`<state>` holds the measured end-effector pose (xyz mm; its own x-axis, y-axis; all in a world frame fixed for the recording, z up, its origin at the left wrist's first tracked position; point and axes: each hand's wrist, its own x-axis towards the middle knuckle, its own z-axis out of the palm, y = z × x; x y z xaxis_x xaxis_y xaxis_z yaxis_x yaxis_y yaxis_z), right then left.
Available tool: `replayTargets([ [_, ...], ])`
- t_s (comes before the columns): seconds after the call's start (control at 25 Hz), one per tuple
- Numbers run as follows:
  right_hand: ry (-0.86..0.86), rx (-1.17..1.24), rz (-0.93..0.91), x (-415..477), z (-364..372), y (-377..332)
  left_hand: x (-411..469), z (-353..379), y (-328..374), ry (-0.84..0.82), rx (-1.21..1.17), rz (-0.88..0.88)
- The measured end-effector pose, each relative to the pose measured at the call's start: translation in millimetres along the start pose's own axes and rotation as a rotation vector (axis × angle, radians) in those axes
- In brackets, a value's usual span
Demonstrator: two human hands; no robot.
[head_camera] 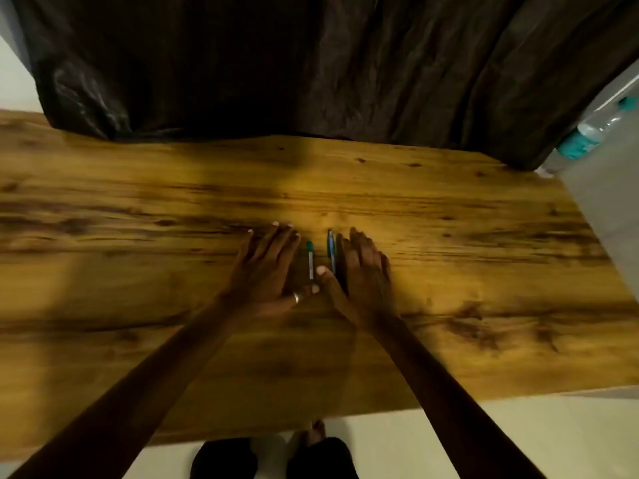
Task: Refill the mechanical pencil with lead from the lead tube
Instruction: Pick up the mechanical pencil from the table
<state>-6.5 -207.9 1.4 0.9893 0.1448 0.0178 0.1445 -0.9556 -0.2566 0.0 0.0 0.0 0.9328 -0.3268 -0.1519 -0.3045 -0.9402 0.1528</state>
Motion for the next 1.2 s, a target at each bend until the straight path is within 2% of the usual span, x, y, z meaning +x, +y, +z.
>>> replayTargets([
  [0.08,0.104,0.049,-0.035,1.2,7.0,7.8,2.1,12.4,-1.6,0.044,0.047,0.036],
  [0.16,0.13,0.04,-0.064,7.7,14.6,16.5,5.9,25.3,-7.1,0.114,0.086,0.037],
  [0.4,0.204,-0.076,-0.19,3.4,31.2,17.8,7.9,33.6,-6.1,0.109,0.09,0.041],
  [0.56,0.234,-0.061,-0.265,6.8,33.7,19.9,12.6,37.9,-10.0,0.131,0.077,0.052],
  [0.72,0.306,-0.012,-0.233,8.3,35.7,20.5,16.8,38.8,-12.9,0.164,0.09,0.035],
  [0.84,0.315,0.008,-0.201,7.9,33.5,19.4,16.9,34.0,-10.0,0.117,0.093,0.003],
  [0.92,0.297,0.051,-0.168,9.7,30.7,17.8,19.8,27.8,-11.9,0.089,-0.003,-0.009],
  [1.04,0.345,0.242,-0.086,21.6,16.8,16.2,29.3,3.2,-12.3,0.041,-0.541,0.017],
  [1.12,0.347,0.279,-0.119,38.8,0.9,16.3,37.2,-6.4,-14.6,0.202,-0.733,-0.025],
  [1.2,0.267,0.169,-0.245,60.3,-12.9,19.1,39.8,-1.9,-15.7,0.458,-0.715,-0.047],
])
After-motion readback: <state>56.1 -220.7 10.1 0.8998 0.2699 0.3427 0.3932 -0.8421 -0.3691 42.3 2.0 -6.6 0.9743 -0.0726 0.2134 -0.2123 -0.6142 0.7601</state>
